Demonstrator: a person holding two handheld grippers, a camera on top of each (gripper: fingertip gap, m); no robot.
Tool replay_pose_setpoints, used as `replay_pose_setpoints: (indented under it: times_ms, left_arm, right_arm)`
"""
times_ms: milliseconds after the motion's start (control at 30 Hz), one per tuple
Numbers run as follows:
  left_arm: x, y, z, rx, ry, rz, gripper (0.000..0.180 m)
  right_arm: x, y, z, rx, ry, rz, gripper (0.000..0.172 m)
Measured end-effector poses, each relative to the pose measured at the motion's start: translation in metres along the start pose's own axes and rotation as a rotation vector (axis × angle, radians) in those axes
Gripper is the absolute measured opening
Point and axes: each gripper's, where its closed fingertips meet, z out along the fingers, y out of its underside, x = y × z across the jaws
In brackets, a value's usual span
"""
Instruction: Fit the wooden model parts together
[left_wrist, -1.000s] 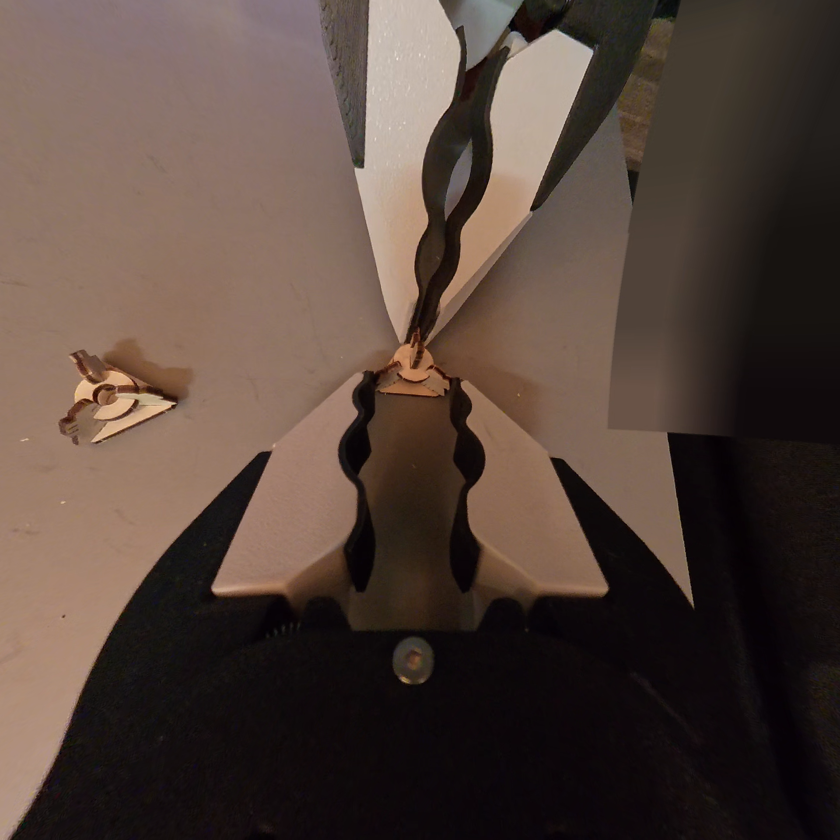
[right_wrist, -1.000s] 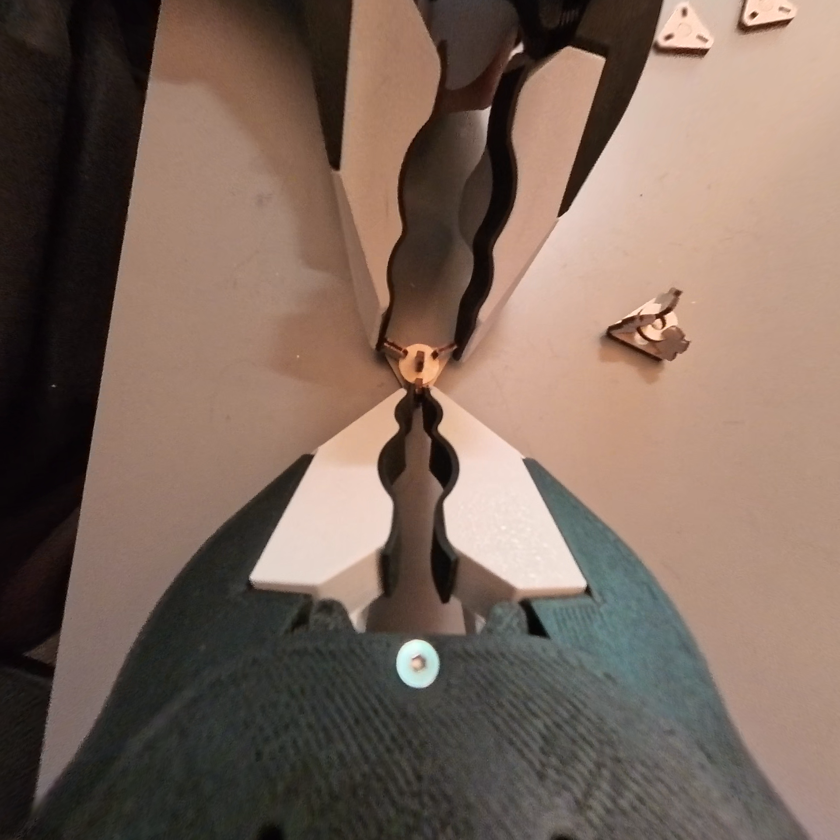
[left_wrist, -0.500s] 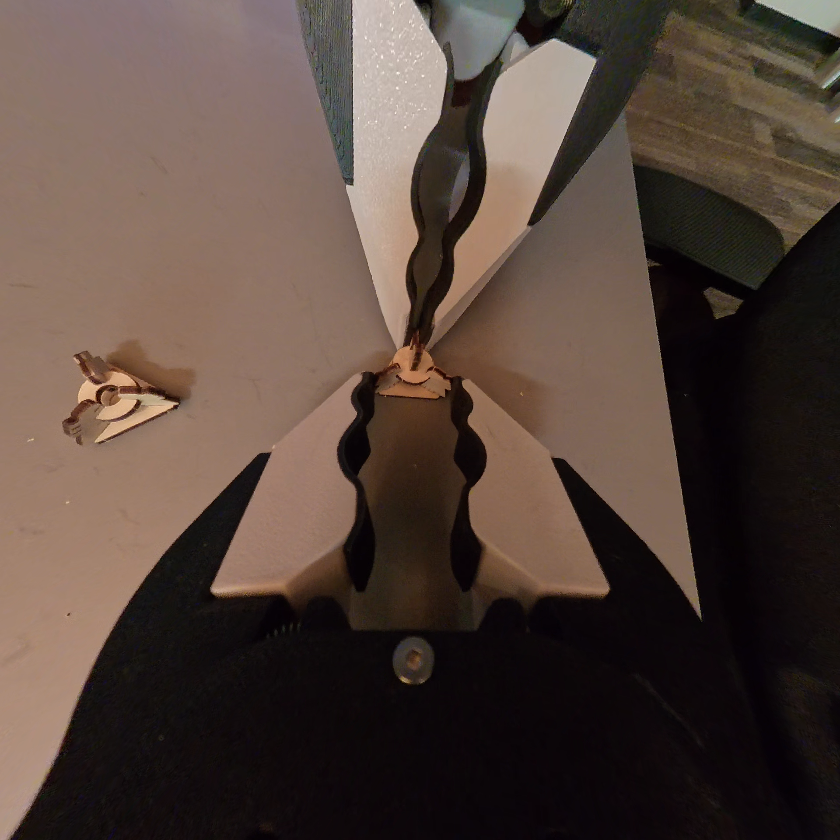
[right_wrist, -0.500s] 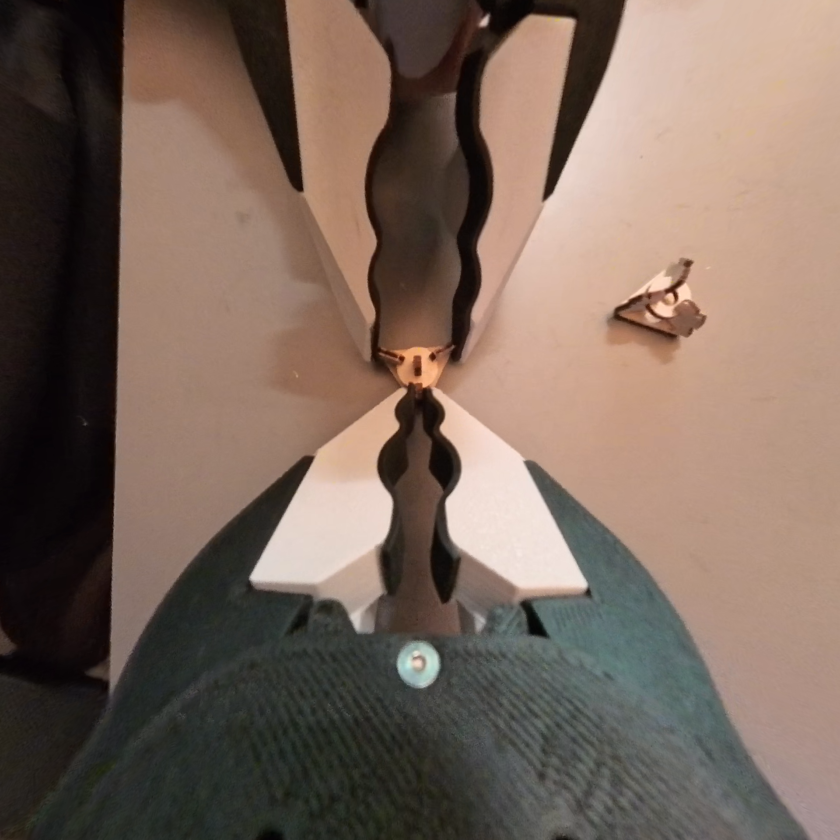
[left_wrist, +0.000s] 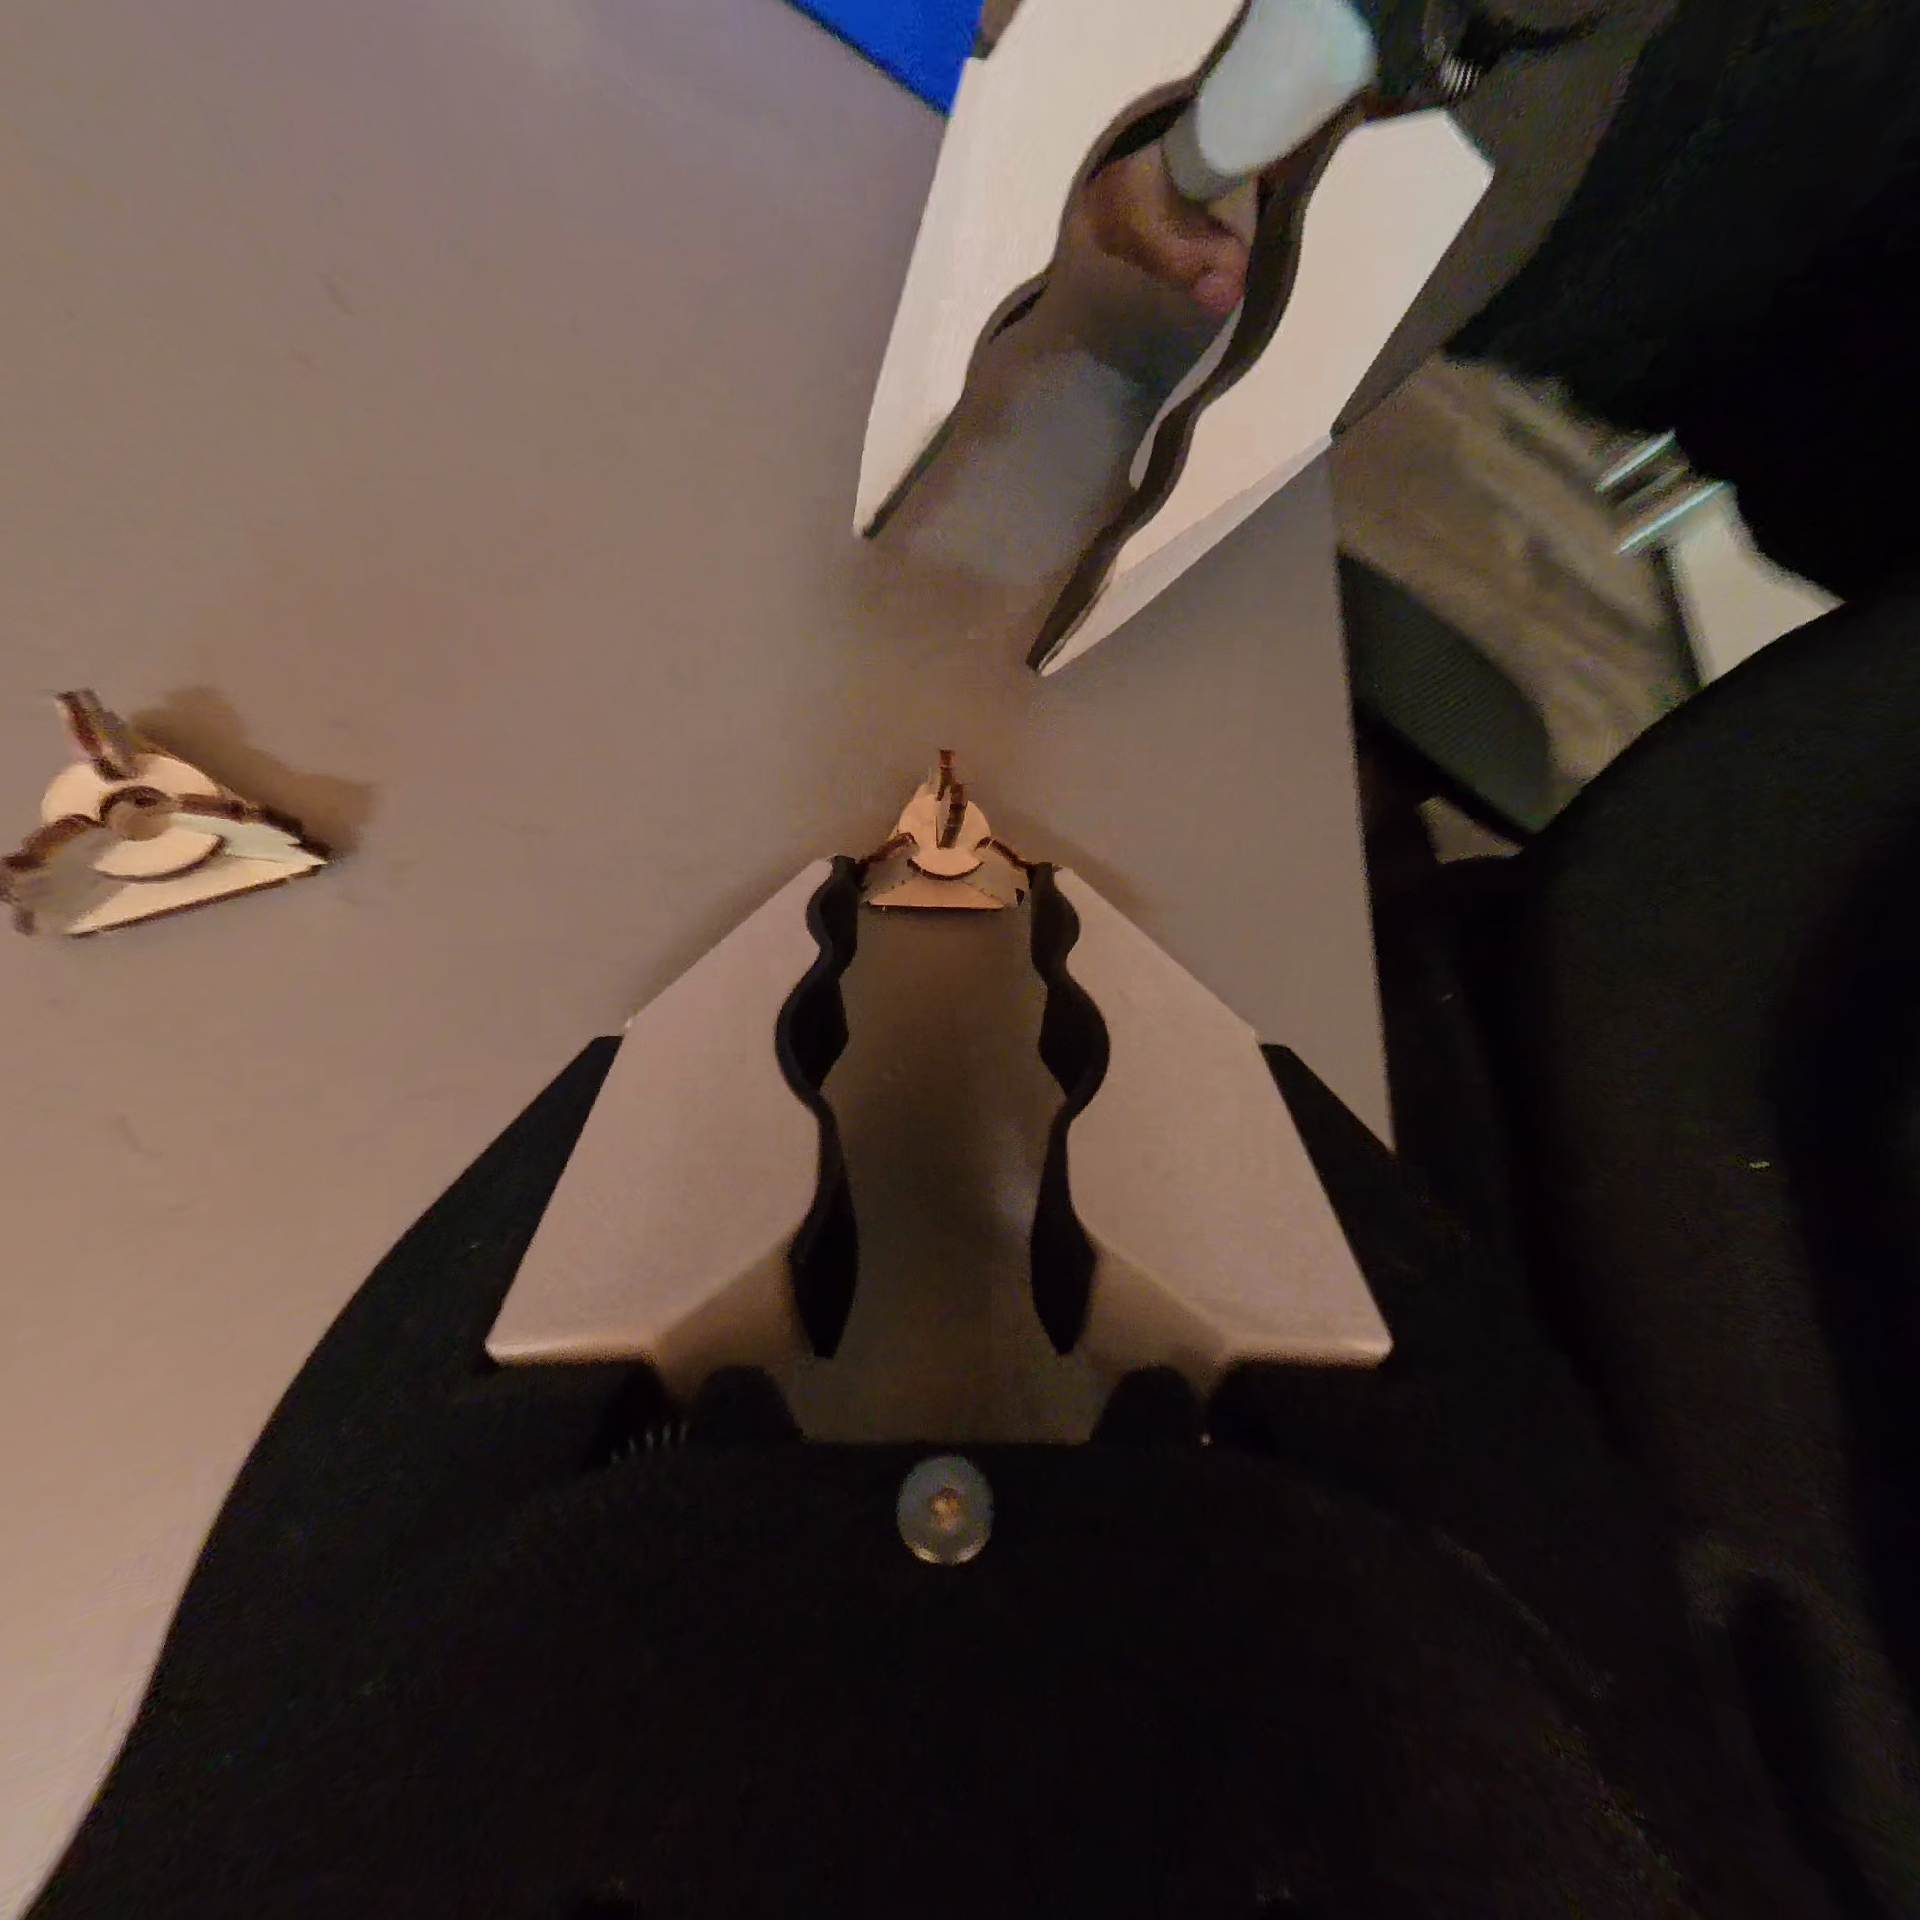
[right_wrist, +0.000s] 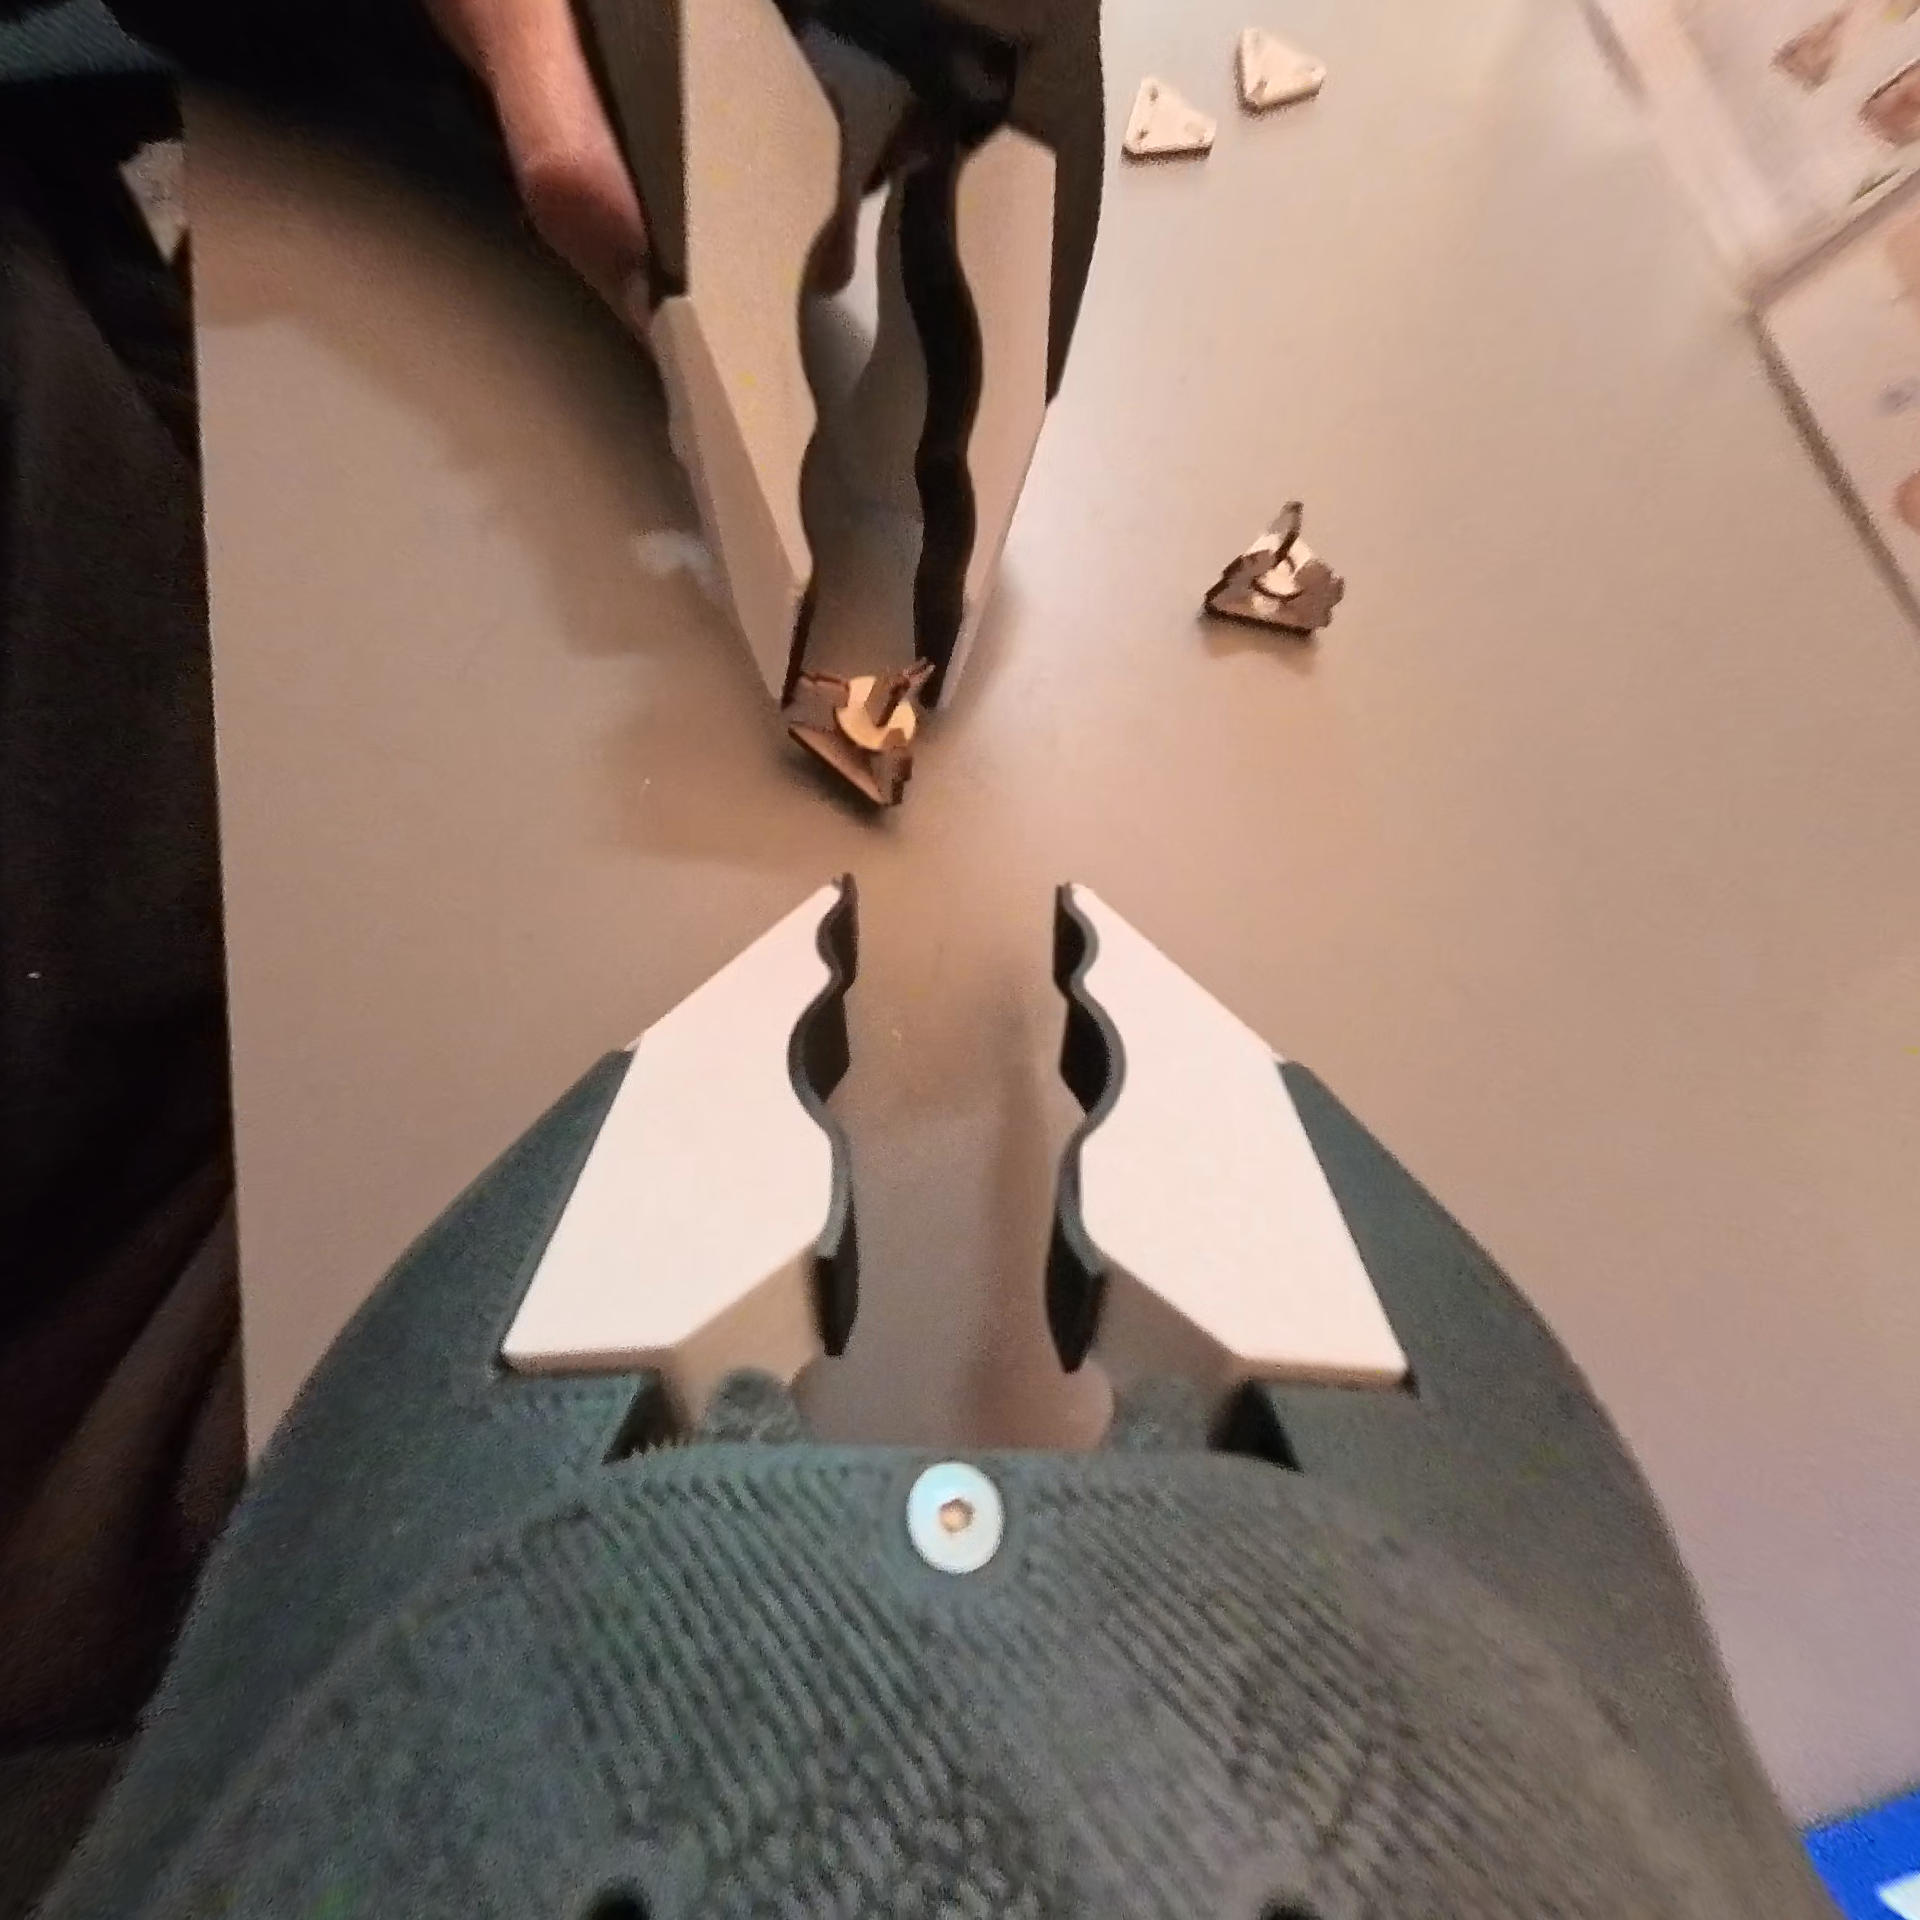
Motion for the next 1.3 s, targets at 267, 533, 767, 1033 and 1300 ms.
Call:
replay_pose_setpoints:
  times_ms: [267, 533, 767, 1033, 1300]
  left_arm:
    - [0.029, -0.028, -0.013, 0.187, 0.35, -0.306, 0.033]
    - [0.051, -0.038, -0.017, 0.208, 0.525, -0.384, 0.033]
    - [0.059, -0.041, -0.025, 0.23, 0.605, -0.395, 0.033]
    - [0.056, -0.031, -0.027, 0.227, 0.604, -0.406, 0.034]
    - [0.053, -0.026, -0.03, 0.247, 0.639, -0.441, 0.034]
  right_arm:
    - [-0.018, -0.033, -0.018, 0.226, 0.2, -0.357, 0.049]
    - [-0.032, -0.05, -0.022, 0.317, 0.232, -0.429, 0.039]
    - [-0.039, -0.059, -0.024, 0.335, 0.186, -0.428, 0.02]
    - [-0.041, -0.06, -0.014, 0.266, 0.123, -0.401, 0.019]
    - [-0.043, -0.06, -0.006, 0.22, 0.135, -0.414, 0.018]
